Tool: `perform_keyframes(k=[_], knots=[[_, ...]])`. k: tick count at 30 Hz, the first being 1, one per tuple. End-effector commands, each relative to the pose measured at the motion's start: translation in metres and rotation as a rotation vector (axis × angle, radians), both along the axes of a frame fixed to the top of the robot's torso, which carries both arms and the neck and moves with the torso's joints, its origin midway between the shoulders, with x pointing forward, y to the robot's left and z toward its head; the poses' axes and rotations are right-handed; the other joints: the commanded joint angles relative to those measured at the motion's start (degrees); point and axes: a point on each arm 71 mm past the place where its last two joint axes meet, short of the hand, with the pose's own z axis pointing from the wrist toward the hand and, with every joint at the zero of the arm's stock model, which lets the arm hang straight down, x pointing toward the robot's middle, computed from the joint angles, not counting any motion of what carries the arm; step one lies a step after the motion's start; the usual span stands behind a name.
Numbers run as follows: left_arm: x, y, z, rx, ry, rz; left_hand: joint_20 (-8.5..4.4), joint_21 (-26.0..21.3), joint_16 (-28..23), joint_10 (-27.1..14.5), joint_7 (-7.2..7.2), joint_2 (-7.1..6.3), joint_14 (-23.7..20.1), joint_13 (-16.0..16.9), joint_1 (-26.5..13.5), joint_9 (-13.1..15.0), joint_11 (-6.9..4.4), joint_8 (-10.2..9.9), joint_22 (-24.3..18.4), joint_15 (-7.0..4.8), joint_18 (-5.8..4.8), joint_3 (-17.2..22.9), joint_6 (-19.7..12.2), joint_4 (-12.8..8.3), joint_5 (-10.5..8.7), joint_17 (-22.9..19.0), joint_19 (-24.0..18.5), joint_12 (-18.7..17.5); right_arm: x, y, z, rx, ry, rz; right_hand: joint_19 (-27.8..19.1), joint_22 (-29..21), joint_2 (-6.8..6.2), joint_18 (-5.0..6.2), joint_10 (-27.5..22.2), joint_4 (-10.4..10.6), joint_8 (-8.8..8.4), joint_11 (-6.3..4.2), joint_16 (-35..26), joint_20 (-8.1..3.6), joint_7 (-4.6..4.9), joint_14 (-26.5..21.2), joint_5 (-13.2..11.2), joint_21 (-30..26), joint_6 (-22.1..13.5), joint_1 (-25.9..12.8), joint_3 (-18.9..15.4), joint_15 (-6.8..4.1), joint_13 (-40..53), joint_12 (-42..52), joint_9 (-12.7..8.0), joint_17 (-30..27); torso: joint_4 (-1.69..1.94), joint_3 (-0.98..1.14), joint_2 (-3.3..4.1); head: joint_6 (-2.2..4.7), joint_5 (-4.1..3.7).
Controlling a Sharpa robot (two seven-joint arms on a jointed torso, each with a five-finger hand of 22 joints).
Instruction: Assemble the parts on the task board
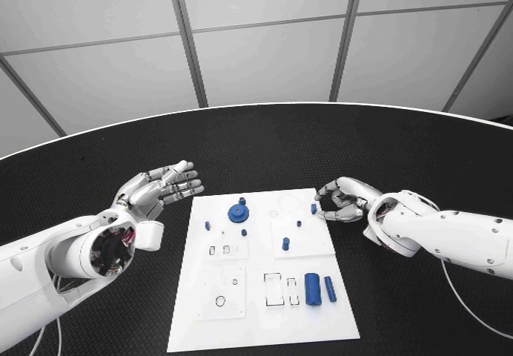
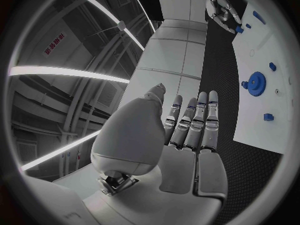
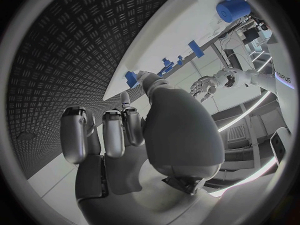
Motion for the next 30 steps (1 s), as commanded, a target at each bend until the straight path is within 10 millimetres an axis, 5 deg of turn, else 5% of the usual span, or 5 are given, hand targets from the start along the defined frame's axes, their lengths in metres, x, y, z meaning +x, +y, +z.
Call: perform_keyframes(k=[1,30], knots=[[0.0,0.0,0.0,0.0,0.0,0.001,-0.07,-0.1,-0.3,0.4,4.5,-0.1,-0.1,0.1,0.3,0.1,0.01,0.2,-0.1,-0.09,0.03,0.4,0.4,0.0,0.03,0.1,0.1,0.2,0.0,0.001,-0.002,0.0,0.002,-0.003,3.3,9.0,-0.16,0.03,0.0,0.0,-0.25,0.33,0.2,0.38,0.04,5.7,-0.2,-0.1,-0.5,0.4,-0.3,0.32,8.2,0.0,0.0,13.7,0.03,-0.01,0.03,-0.07,0.09],[-0.001,0.002,0.0,0.003,0.006,-0.001,-0.07,-0.1,-0.3,0.5,4.51,-0.14,-0.1,0.0,0.3,0.1,0.01,0.1,-0.1,-0.09,0.02,0.5,0.4,0.0,0.02,0.1,0.1,0.2,0.007,0.013,-0.008,0.0,0.029,-0.003,3.8,10.1,3.0,-0.26,1.8,0.7,1.56,0.08,0.7,0.29,-0.3,5.9,-0.5,1.0,3.8,1.5,1.6,-0.01,10.0,1.9,1.0,14.7,-0.14,0.06,0.04,-0.28,0.14]])
